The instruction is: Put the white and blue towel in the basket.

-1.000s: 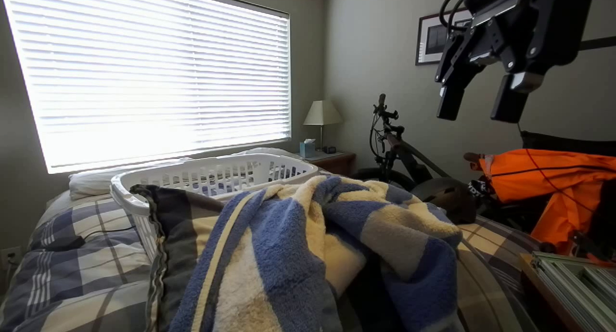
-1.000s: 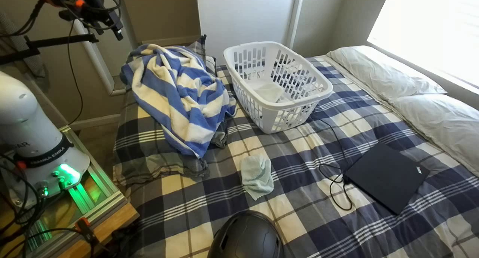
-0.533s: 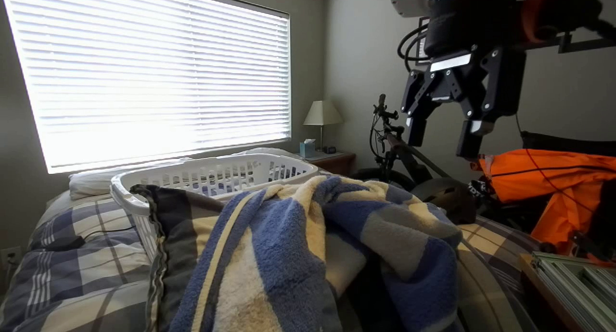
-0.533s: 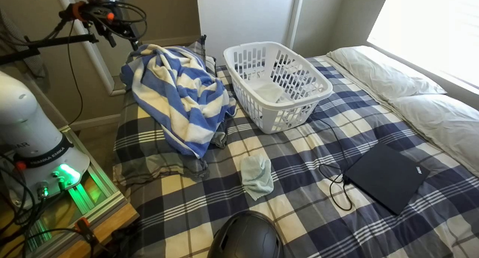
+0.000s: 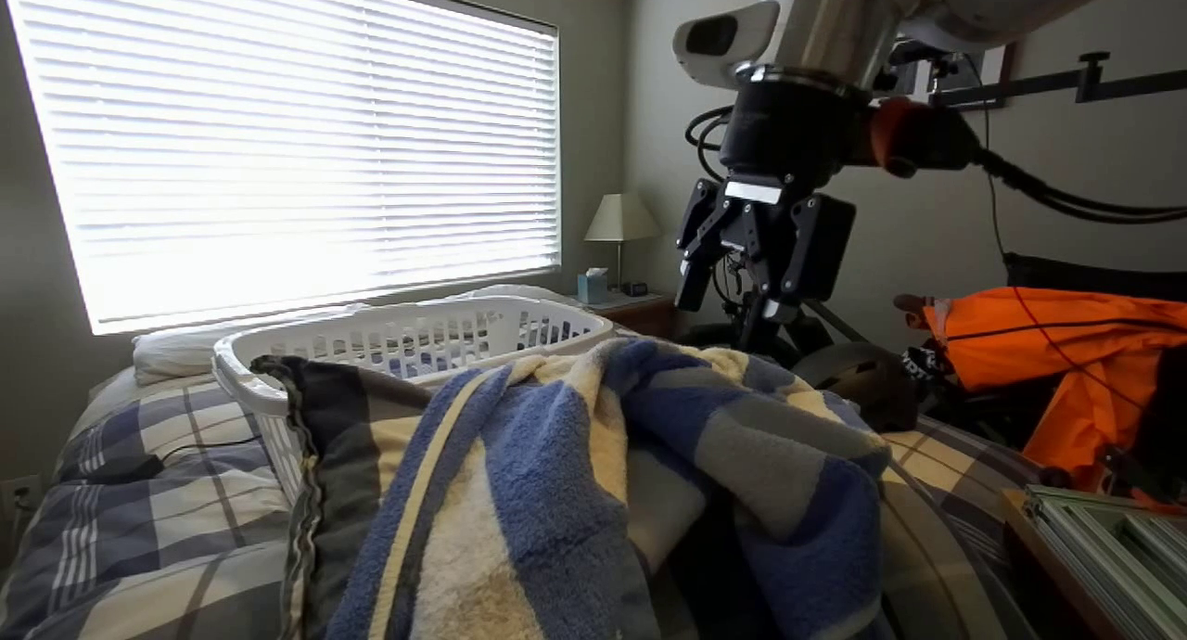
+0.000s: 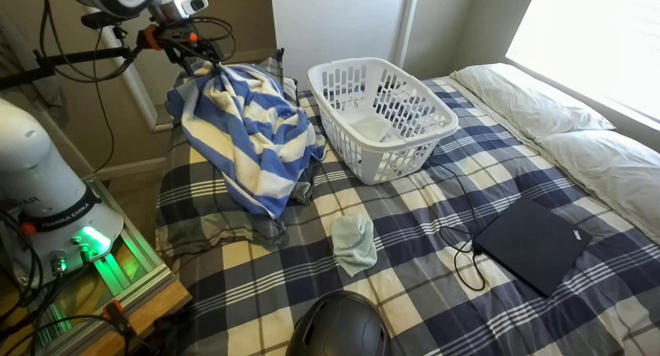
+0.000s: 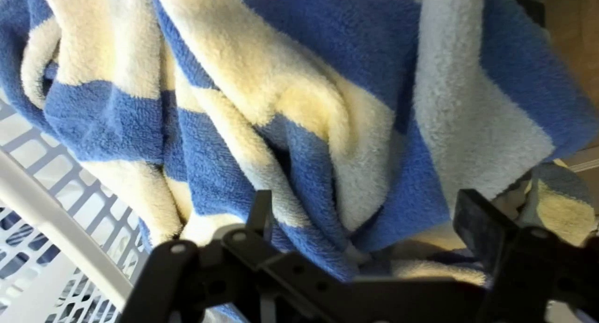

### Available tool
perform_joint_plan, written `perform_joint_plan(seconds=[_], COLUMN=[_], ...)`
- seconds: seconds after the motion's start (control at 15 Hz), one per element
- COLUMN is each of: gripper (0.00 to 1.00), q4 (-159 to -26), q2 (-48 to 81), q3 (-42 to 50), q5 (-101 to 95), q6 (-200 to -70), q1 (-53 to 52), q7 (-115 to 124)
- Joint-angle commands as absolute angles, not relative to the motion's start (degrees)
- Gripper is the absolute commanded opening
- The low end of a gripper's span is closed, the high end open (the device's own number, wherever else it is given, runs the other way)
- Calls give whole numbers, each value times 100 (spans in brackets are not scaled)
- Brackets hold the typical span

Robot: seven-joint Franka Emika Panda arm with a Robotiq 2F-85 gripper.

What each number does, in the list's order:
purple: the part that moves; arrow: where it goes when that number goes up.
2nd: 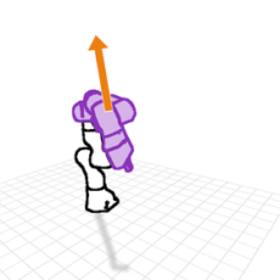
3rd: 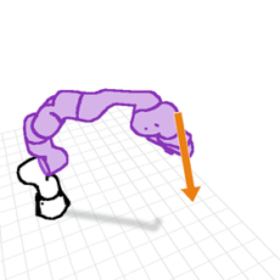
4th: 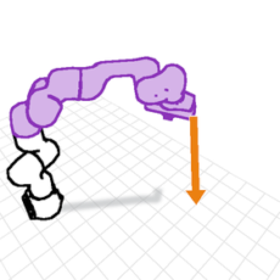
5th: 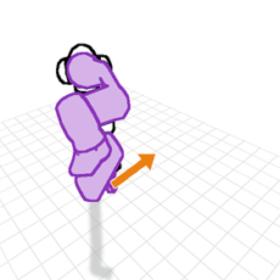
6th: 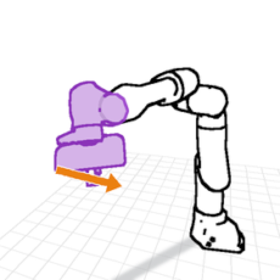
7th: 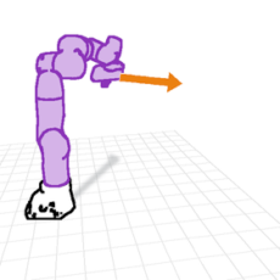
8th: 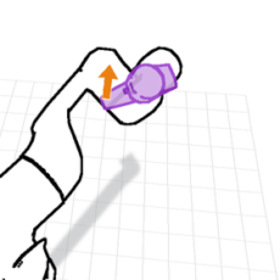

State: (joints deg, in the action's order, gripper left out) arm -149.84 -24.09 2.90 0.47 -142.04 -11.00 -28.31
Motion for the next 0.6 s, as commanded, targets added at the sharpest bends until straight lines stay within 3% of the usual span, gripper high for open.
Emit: perform_joint_plan(seconds=[0.0,0.27,0.4,0.53], gripper=[100,100,74,59], q4=[-15013,-15022,-15016,-15004], q2=[-1985,-1616,-1487,-1394], q3=[352,354,343,340], q5=[17,71,116,164], q6=[-14832,-15144,-15152,-15177], q1=[-1079,-1088,-1087,-1080], q7=[-2973,-3012,-3024,-3040])
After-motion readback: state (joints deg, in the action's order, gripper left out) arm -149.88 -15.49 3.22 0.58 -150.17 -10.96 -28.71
